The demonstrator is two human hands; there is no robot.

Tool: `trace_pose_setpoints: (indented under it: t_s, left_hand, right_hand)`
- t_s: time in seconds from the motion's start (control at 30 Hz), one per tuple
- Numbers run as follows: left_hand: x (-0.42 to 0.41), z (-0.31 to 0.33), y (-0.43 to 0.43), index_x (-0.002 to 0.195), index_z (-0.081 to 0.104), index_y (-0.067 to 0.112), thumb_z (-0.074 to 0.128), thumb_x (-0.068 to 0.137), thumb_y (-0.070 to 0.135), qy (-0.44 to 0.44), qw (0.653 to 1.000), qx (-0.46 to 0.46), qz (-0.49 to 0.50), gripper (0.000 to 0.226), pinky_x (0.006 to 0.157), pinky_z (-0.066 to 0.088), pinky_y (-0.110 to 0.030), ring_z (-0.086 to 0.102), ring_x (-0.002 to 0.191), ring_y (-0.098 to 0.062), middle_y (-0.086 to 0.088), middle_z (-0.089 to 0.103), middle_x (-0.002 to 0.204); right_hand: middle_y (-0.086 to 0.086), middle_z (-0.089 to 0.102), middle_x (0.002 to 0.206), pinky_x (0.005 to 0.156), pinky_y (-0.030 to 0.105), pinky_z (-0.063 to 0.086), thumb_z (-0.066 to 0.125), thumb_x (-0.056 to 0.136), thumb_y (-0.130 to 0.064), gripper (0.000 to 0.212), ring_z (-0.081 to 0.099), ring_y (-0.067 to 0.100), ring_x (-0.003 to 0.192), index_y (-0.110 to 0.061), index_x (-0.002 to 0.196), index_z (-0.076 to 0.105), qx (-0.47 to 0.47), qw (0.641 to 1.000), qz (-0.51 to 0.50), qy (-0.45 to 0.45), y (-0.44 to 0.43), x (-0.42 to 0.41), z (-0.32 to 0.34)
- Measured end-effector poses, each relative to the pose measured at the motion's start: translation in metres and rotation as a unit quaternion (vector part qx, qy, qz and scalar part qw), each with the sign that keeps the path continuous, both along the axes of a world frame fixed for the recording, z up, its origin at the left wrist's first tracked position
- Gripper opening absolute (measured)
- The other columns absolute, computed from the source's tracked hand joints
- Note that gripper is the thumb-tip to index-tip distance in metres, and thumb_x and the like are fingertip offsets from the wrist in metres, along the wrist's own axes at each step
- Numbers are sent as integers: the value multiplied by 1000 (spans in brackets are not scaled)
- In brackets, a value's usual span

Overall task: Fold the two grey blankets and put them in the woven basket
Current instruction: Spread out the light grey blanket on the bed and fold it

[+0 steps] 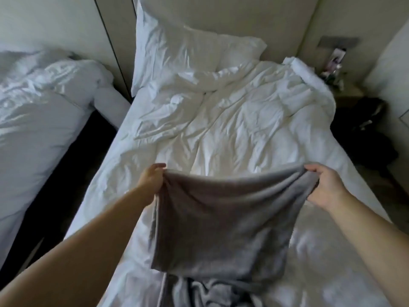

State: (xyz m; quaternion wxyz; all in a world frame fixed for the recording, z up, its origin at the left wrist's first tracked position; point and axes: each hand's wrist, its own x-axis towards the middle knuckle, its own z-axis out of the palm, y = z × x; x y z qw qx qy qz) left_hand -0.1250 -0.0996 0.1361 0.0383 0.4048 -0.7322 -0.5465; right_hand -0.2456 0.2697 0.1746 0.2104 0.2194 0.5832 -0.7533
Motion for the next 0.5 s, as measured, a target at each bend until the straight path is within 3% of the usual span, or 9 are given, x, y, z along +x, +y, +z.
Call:
trace_pose_setpoints:
  t_s: [0.07, 0.13, 0.2, 0.27, 0.37, 0.43, 0.5]
  left_hand:
    - [-36, 84, -14, 112, 65, 20, 49, 90, 10, 137, 989, 43, 30, 29, 53, 40, -21, 52, 59, -13, -23, 66, 97]
    - [-59, 173, -24, 110, 67, 22, 53, 88, 9, 253, 965, 57, 34, 29, 46, 40, -16, 51, 48, -8, -9, 65, 75]
    - [-70, 249, -27, 94, 68, 27, 59, 86, 13, 339, 940, 29, 24, 18, 56, 45, -23, 54, 59, -14, -4, 64, 75]
    - [-73, 303, -28, 85, 67, 27, 60, 87, 14, 384, 923, -10, 2, 15, 66, 48, -31, 57, 70, -18, -6, 65, 82]
    - [-70, 333, -27, 85, 66, 21, 58, 78, 9, 386, 919, 53, -54, 17, 62, 46, -28, 54, 63, -17, -3, 60, 75]
    - [-66, 319, -20, 83, 64, 18, 64, 69, 23, 333, 926, 144, -107, 14, 62, 42, -29, 52, 60, -17, -2, 55, 73]
    - [-63, 278, -13, 82, 67, 18, 76, 70, 36, 270, 944, 134, -136, 23, 69, 48, -29, 60, 65, -17, -1, 64, 77]
  right_hand:
    - [12, 72, 84, 73, 34, 55, 47, 87, -15, 17, 72, 27, 75, -9, 94, 62, -45, 993, -14, 105, -10, -33, 83]
    - [8, 72, 93, 83, 33, 54, 47, 85, -11, 20, 71, 24, 88, -12, 92, 65, -93, 972, -22, 216, -21, -50, 169]
    - [7, 70, 94, 92, 33, 51, 45, 80, -5, 24, 67, 24, 95, -13, 81, 68, -137, 942, -28, 304, -27, -51, 243]
    - [6, 71, 86, 85, 31, 54, 40, 85, -7, 30, 69, 24, 89, -14, 75, 68, -173, 920, -28, 350, -29, -42, 295]
    - [4, 73, 76, 79, 29, 57, 43, 90, -14, 39, 71, 21, 79, -14, 65, 73, -176, 911, -23, 372, -26, -31, 316]
    - [2, 72, 73, 75, 26, 56, 45, 91, -17, 31, 70, 19, 74, -14, 73, 70, -144, 923, -18, 355, -26, -29, 297]
    - [1, 73, 70, 65, 24, 56, 48, 90, -16, 18, 70, 17, 67, -14, 83, 64, -102, 945, -15, 312, -23, -30, 254]
